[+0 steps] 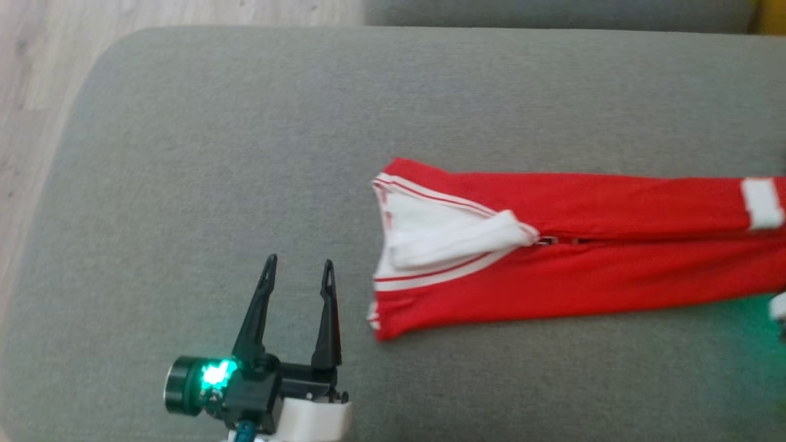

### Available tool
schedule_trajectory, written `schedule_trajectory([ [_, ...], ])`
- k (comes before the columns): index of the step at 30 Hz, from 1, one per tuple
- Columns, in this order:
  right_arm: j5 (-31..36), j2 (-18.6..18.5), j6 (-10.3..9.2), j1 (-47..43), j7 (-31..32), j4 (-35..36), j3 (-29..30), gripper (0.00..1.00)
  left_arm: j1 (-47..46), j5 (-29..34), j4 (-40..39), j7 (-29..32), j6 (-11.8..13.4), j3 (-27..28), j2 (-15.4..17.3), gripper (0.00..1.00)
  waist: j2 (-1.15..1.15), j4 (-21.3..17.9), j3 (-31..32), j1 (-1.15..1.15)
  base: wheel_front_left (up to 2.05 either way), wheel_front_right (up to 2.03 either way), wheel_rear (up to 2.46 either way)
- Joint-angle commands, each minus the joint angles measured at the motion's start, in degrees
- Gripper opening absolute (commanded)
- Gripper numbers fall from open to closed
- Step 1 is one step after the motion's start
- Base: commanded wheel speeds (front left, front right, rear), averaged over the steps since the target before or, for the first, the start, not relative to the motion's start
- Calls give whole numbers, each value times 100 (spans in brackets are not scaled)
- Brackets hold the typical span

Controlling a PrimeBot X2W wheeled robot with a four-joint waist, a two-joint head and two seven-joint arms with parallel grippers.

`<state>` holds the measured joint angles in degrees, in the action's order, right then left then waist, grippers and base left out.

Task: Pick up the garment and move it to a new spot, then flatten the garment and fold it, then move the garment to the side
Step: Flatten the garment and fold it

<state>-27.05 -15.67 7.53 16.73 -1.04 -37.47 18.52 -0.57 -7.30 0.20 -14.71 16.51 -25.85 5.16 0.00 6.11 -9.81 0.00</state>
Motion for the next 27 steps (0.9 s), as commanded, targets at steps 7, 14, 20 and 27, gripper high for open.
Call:
schedule_trajectory([
  [7, -552, 147, -4, -119, 576, 2118, -399, 0, -9, 146, -125, -29, -117, 323, -96, 100, 0, -214, 118, 0, 0, 0, 0],
  [14, -520, 968, -4, -328, 1071, 3875, -1591, 0, -18, 196, -60, -29, -254, 344, -142, 100, 0, -60, 107, 0, 0, 0, 0],
  [20, -438, 1219, -4, -362, 1199, 4086, -2740, 0, -54, 217, -20, -29, -299, 376, -168, 100, 0, 171, 89, 0, 0, 0, 0],
  [27, -427, 1276, -4, -181, 985, 3205, -3923, 0, -87, 204, 4, -29, -338, 343, -201, 100, 0, 500, 30, 0, 0, 0, 0],
])
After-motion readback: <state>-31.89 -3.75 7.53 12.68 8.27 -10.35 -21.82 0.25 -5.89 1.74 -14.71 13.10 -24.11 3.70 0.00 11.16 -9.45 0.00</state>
